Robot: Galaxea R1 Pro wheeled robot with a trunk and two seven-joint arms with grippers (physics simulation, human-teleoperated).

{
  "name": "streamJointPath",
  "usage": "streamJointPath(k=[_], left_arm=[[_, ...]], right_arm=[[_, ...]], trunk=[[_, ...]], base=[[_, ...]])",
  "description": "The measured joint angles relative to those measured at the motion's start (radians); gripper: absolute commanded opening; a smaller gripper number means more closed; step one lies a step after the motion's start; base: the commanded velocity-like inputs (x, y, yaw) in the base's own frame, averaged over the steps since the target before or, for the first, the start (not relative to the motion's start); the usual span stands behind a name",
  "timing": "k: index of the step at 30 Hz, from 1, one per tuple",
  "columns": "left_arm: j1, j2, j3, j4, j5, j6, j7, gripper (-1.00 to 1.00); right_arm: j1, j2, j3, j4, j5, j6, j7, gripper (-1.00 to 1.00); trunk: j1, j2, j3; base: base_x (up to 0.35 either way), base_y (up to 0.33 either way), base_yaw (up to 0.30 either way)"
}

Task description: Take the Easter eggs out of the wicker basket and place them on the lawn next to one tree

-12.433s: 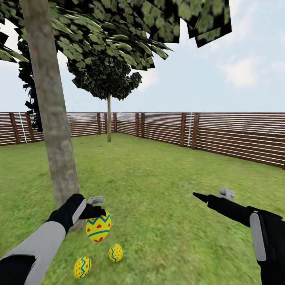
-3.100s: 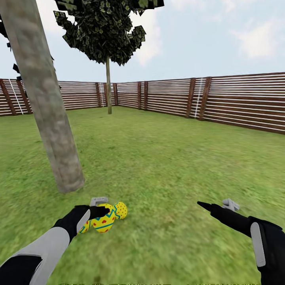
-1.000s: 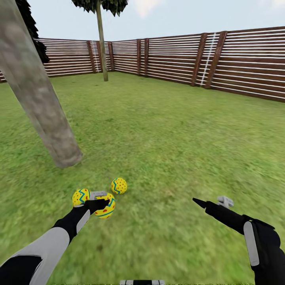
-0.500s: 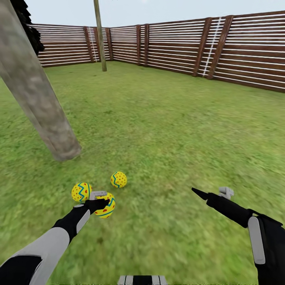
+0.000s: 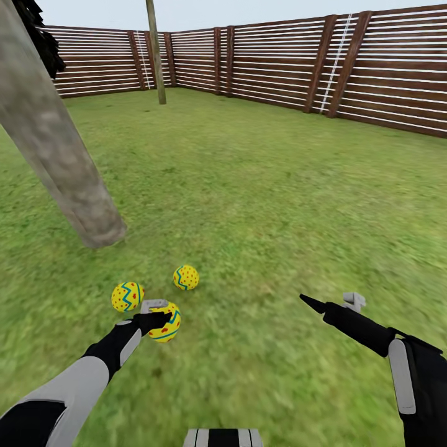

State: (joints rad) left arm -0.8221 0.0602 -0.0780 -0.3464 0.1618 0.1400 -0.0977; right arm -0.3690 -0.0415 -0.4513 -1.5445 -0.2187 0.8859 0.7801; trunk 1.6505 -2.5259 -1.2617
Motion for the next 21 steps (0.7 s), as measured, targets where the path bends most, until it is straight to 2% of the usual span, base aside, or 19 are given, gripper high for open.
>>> streamJointPath(k=[7, 19, 21], left_arm=[[0.0, 0.0, 0.0, 0.0, 0.0, 0.001, 0.001, -1.0], [0.0, 0.0, -0.001, 0.0, 0.0, 0.0, 0.001, -1.0], [0.0, 0.0, -0.001, 0.0, 0.0, 0.0, 0.001, -1.0]], right_arm=[[0.0, 0.0, 0.0, 0.002, 0.001, 0.0, 0.0, 1.0], [0.0, 0.0, 0.0, 0.003, 0.001, 0.001, 0.0, 1.0], [0.0, 0.0, 0.0, 0.003, 0.001, 0.0, 0.0, 1.0]], trunk=[[0.0, 0.0, 0.0], [0.0, 0.0, 0.0], [0.001, 0.0, -0.008]], base=[[0.221, 0.0, 0.0], [0.01, 0.0, 0.0], [0.0, 0.0, 0.0]])
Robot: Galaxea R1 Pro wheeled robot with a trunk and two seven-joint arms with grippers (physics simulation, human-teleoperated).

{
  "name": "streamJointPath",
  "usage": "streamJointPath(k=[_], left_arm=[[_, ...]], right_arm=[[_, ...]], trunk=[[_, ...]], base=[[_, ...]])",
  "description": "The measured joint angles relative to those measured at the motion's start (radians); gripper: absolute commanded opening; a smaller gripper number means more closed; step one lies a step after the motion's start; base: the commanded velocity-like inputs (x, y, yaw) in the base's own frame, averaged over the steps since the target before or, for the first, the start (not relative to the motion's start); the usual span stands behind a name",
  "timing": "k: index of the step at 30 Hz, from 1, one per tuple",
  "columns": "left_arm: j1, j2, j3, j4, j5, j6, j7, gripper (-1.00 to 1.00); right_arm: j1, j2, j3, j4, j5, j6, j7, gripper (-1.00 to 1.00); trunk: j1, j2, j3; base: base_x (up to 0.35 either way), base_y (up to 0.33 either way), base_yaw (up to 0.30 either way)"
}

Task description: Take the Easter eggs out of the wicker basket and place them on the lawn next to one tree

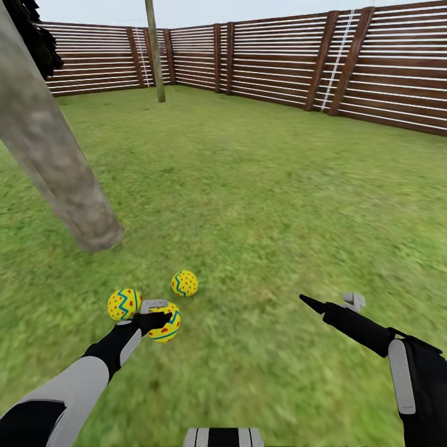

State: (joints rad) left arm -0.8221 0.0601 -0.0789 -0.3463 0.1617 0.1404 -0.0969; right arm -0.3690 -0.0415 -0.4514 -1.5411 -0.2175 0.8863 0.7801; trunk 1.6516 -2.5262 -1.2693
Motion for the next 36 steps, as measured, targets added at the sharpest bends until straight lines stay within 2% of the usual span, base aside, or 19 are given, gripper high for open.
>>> streamJointPath(k=[7, 13, 36], left_arm=[[0.0, 0.0, 0.0, 0.0, 0.0, -0.001, 0.0, -1.0], [0.0, 0.0, 0.0, 0.0, 0.0, -0.002, 0.0, -1.0], [0.0, 0.0, 0.001, -0.003, 0.001, -0.002, 0.001, -1.0]], right_arm=[[0.0, 0.001, 0.002, 0.001, 0.0, 0.0, 0.0, 1.0], [0.0, 0.001, 0.032, 0.003, 0.0, 0.0, 0.0, 1.0], [0.0, 0.002, 0.035, 0.003, 0.0, -0.001, 0.0, 1.0]], trunk=[[0.003, -0.002, -0.027], [0.006, -0.003, -0.05], [0.016, -0.008, -0.136]], base=[[0.0, 0.0, 0.0], [0.0, 0.0, 0.0], [0.0, 0.0, 0.0]])
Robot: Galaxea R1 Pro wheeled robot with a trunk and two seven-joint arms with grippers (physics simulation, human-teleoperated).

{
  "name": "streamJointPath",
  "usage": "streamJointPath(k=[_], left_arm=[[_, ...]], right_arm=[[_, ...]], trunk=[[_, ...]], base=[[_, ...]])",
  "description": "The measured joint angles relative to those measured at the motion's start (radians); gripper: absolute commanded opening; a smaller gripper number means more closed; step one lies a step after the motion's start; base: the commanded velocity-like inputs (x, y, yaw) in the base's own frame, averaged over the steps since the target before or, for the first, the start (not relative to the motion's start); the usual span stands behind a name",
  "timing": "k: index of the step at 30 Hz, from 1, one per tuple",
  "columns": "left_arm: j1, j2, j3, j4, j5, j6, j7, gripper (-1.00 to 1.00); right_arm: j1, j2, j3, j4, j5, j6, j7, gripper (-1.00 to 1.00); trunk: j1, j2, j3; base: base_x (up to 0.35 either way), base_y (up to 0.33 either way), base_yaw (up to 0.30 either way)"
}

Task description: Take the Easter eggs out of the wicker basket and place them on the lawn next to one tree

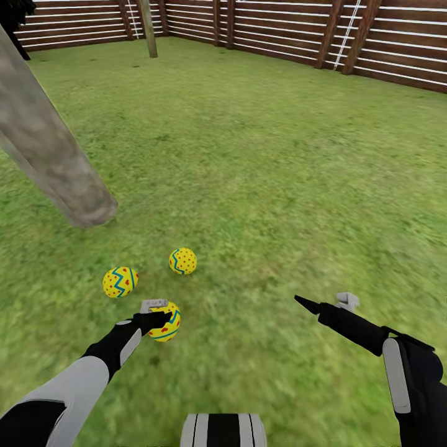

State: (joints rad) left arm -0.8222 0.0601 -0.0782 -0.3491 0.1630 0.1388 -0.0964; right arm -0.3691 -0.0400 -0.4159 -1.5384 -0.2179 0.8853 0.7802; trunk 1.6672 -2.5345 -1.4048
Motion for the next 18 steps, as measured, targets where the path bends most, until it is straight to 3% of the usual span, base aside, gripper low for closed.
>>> streamJointPath(k=[6, 13, 18], left_arm=[[0.0, 0.0, -0.001, 0.0, 0.0, 0.001, 0.0, -1.0], [0.0, 0.0, -0.001, 0.0, -0.001, 0.002, 0.001, -1.0], [0.0, 0.0, 0.0, 0.0, -0.001, 0.002, 0.001, -1.0]], right_arm=[[0.0, 0.0, 0.0, 0.001, 0.0, -0.002, 0.0, 1.0], [0.0, 0.0, 0.0, 0.001, 0.0, -0.002, 0.0, 1.0], [0.0, 0.0, 0.0, 0.002, 0.0, -0.002, 0.0, 1.0]], trunk=[[0.0, 0.0, 0.0], [-0.001, 0.0, 0.0], [0.0, 0.0, 0.0]], base=[[0.001, 0.0, 0.0], [0.213, 0.0, 0.0], [0.041, 0.0, 0.0]])
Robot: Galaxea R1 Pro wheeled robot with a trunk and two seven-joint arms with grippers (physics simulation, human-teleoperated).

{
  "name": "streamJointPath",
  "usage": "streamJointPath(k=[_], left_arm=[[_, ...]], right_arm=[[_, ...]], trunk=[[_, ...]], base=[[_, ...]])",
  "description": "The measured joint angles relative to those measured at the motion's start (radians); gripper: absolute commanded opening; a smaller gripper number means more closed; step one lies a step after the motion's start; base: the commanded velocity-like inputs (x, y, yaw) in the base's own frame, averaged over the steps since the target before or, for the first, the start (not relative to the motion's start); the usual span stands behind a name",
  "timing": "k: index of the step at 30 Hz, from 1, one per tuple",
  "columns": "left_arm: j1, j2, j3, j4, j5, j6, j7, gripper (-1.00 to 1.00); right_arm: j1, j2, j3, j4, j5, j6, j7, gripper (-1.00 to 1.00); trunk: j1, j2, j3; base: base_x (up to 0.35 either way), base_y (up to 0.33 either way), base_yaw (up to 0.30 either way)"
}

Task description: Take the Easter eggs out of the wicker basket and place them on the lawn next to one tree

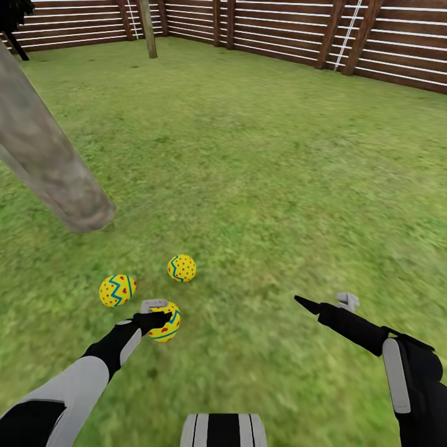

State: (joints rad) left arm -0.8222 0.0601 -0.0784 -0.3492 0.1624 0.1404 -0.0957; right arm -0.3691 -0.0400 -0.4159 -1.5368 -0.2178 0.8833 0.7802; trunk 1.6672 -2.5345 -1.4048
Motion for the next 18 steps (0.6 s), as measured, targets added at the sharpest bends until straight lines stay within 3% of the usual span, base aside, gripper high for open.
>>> streamJointPath(k=[18], left_arm=[[0.0, 0.0, 0.0, 0.0, 0.004, 0.001, -0.001, -1.0]], right_arm=[[0.0, 0.0, 0.0, 0.0, 0.001, 0.0, 0.0, 1.0]], trunk=[[0.001, 0.0, -0.008]], base=[[0.001, 0.0, 0.0]])
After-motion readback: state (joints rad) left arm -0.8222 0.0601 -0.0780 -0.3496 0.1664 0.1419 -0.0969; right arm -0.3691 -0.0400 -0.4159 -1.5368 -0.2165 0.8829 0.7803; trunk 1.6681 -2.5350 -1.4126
